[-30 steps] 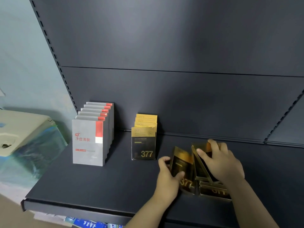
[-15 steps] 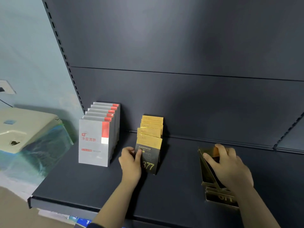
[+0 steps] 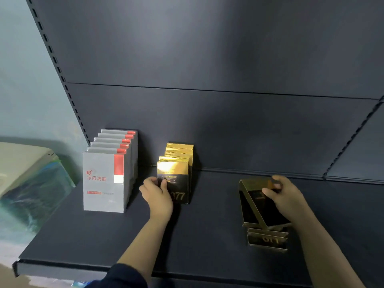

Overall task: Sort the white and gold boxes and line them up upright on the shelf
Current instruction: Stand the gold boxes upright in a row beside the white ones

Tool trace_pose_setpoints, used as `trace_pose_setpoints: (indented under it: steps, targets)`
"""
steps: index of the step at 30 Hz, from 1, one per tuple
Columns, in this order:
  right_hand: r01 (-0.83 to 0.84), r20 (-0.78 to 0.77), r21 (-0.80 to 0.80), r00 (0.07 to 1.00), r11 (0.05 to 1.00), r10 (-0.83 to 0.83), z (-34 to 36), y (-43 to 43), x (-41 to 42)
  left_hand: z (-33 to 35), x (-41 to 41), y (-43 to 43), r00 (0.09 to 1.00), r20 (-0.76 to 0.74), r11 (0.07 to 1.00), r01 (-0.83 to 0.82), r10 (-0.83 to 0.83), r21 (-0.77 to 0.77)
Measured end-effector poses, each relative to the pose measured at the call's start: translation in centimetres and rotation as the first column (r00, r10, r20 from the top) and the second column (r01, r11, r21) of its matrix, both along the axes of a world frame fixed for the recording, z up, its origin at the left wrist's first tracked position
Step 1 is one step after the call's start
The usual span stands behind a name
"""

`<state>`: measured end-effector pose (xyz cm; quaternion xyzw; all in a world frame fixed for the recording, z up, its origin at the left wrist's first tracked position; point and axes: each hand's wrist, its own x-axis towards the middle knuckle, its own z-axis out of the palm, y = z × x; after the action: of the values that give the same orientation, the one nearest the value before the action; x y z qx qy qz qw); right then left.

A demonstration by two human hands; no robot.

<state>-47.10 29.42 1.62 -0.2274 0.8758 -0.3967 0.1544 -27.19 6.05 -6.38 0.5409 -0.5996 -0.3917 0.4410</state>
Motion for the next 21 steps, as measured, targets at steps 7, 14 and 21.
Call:
trace_pose_setpoints:
  steps: [7,14,21]
  targets:
    - [0.055,0.159,-0.098,0.986,0.994,-0.039,0.8,0.6,-0.5,2.0,0.3,4.0,0.992,-0.08,0.984,0.085,-0.098,-0.155]
    - [0.073,0.285,-0.429,0.957,0.9,0.058,5.4,0.2,3.3,6.6,-0.3,12.6,0.56,-0.299,0.615,0.777,-0.773,-0.135]
    - [-0.15,0.171,-0.524,0.946,0.838,0.276,6.3,-3.0,9.1,8.5,-0.4,14.5,0.395,-0.478,0.456,0.89,-0.784,-0.012]
